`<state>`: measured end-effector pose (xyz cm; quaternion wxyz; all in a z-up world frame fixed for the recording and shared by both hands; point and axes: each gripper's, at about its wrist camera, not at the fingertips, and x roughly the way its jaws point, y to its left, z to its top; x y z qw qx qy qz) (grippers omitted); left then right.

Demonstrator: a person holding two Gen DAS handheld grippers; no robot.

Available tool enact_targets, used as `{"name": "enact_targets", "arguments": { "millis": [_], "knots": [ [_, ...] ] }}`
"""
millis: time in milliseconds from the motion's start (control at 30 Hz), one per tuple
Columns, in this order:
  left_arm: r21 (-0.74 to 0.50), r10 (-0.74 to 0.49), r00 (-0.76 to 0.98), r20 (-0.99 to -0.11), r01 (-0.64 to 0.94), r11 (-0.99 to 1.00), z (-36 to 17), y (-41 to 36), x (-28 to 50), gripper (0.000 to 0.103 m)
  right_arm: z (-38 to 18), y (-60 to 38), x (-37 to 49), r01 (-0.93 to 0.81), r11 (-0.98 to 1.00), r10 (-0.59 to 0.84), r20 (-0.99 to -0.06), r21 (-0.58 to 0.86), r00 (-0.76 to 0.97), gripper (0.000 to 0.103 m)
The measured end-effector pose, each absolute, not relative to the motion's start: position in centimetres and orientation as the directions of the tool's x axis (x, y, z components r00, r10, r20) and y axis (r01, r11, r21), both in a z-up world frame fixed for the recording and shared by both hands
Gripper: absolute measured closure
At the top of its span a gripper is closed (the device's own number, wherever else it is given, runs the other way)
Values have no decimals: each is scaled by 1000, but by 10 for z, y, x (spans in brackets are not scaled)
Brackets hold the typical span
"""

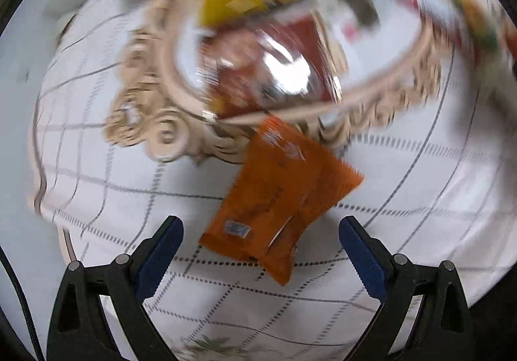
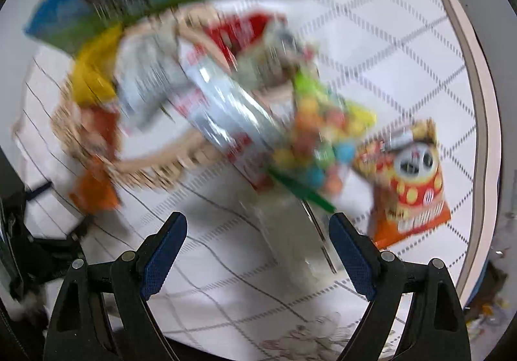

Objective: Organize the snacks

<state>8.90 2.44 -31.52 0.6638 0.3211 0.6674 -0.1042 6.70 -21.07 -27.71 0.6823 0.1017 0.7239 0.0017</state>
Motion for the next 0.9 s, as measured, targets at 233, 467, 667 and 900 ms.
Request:
{"name": "enact_targets", "arguments": {
  "millis": [233,467,667,900],
  "knots": [
    [237,248,49,-968,512,826,-337,15,98,40,-324,-204,40,71,997,-9,-989,-20,-146,26],
    [-78,-77,-147,-986,-5,997,-325,60,107,46,-330,-203,31,180,978,132,-981,106,-141,45],
    [-146,-161,-205,-965,-88,985,-350,76,100,41,-332,-194,34,225,948,260,-954,224,-149,43],
    [-38,-31,-134,-991,49,998,-348,42,87,41,-338,-183,36,203,963,214,-960,177,-179,41]
  ]
}}
